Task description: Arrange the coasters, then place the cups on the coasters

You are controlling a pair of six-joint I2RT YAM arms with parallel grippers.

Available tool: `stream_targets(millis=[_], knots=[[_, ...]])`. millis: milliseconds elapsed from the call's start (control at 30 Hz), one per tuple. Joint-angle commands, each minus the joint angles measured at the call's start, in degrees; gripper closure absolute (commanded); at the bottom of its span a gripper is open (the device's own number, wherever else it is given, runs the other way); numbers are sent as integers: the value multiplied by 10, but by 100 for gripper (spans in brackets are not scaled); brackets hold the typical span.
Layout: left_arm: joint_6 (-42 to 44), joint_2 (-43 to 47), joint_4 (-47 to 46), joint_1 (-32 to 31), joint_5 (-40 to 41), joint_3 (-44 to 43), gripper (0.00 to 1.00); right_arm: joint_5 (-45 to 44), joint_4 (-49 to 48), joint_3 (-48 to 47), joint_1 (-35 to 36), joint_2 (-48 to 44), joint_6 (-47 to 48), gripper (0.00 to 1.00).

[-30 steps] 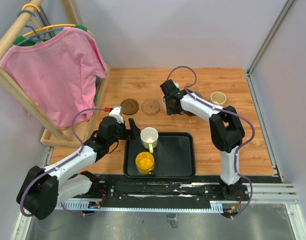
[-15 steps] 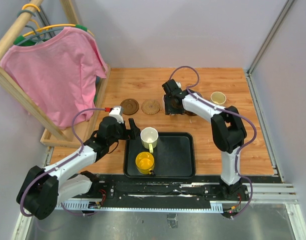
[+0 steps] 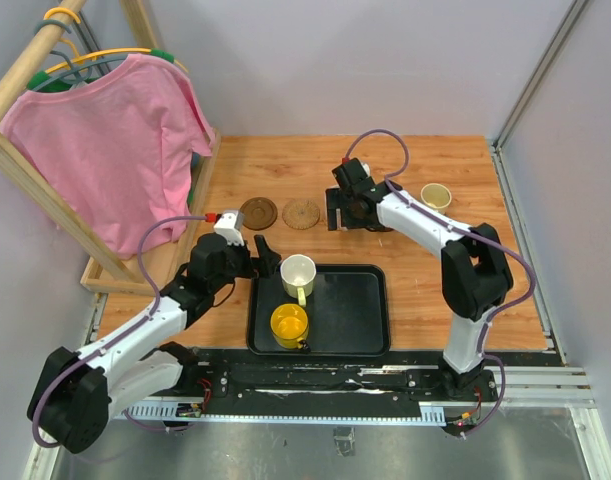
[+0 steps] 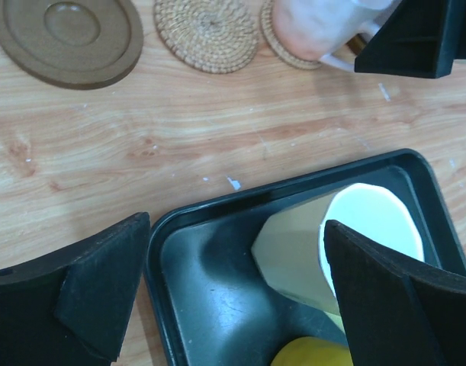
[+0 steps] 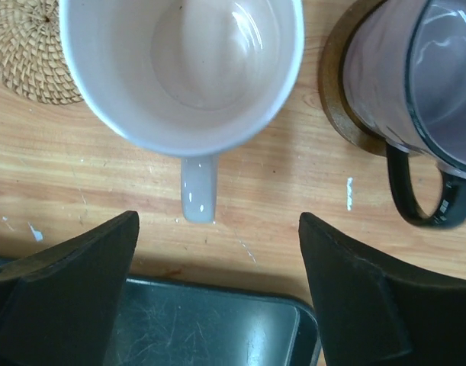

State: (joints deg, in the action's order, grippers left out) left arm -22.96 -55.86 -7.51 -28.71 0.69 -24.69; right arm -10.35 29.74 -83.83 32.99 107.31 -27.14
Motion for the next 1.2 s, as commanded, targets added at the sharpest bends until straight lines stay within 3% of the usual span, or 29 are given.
stream_targets(millis=[0, 67, 367, 767, 1167], knots=[[2, 34, 3, -5, -45, -10, 0, -7, -10, 21, 11, -63, 9, 10], [-1, 46, 8, -9, -66, -10, 0, -16, -12, 29, 19, -83, 15, 1], [1, 75, 71, -97, -55, -34, 0, -57, -47, 95, 39, -171, 25, 2], [-29, 26, 95, -196, -12, -44, 0, -72, -90, 178, 40, -257, 18, 2], [-58, -26, 75, -207, 83, -30, 0, -80, -101, 203, 40, -285, 29, 2]])
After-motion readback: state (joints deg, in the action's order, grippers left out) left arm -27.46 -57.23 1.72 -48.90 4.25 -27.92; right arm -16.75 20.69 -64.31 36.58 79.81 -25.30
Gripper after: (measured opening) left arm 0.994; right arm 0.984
